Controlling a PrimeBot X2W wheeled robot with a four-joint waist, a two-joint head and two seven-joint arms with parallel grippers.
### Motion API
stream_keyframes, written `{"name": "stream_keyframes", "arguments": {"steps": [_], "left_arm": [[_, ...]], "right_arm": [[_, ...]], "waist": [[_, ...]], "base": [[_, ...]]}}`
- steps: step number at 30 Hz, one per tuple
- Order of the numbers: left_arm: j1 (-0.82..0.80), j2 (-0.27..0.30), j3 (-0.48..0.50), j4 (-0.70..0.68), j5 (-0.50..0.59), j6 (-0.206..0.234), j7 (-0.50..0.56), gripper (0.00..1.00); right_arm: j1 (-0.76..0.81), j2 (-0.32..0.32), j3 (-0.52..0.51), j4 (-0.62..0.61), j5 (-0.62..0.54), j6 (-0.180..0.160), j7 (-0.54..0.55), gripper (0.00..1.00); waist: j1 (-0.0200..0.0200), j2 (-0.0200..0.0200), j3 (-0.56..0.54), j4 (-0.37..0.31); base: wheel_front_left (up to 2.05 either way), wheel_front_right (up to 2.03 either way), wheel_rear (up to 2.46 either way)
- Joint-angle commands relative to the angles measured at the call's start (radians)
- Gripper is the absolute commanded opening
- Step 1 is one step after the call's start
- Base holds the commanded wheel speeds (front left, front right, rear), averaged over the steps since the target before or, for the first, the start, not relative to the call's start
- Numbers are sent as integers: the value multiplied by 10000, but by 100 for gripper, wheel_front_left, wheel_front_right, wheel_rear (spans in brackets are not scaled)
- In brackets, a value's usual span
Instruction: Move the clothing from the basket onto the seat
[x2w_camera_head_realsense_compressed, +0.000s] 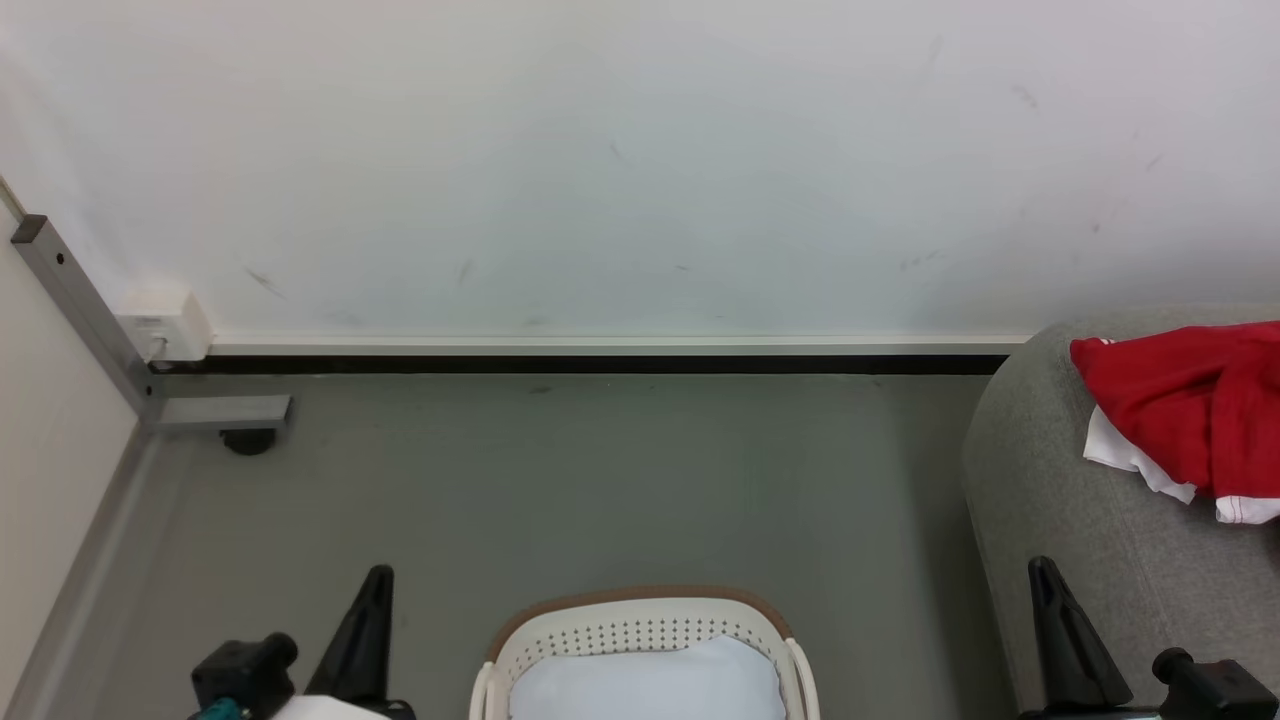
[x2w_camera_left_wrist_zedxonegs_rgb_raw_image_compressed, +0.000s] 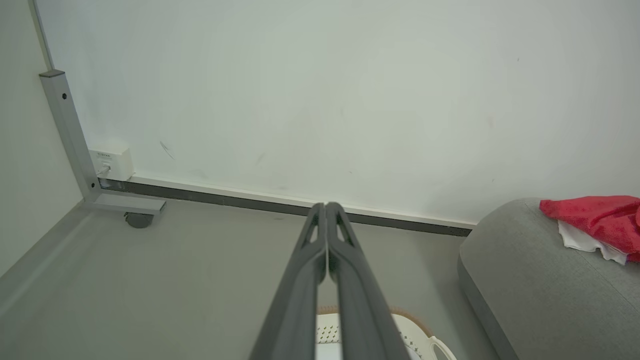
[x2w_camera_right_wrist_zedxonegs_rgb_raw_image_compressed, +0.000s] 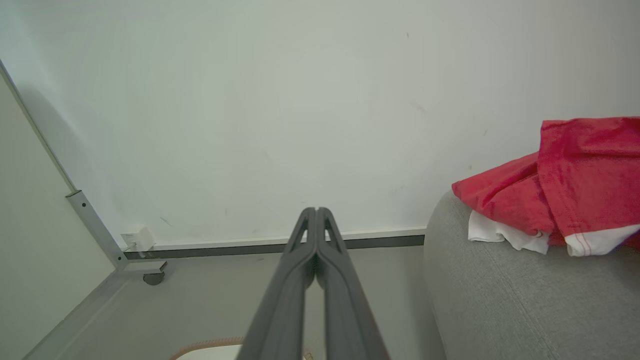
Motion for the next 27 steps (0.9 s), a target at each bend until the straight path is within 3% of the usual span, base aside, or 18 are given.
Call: {"name": "stream_keyframes", "arguments": {"steps": [1,27], "left_arm": [[-195,44,120,-149,-403,-3,90,0],[-229,-144,669,-401,-4634,-10,1225,0]], "right_arm": [[-149,-42,-55,-172,429,-1,69,0],[-445,-258,-412,-25,4744,-5,1040,0]], "waist": [[0,0,2,5],[0,0,40,47]], "base": [[0,0,0],[0,0,0]]}}
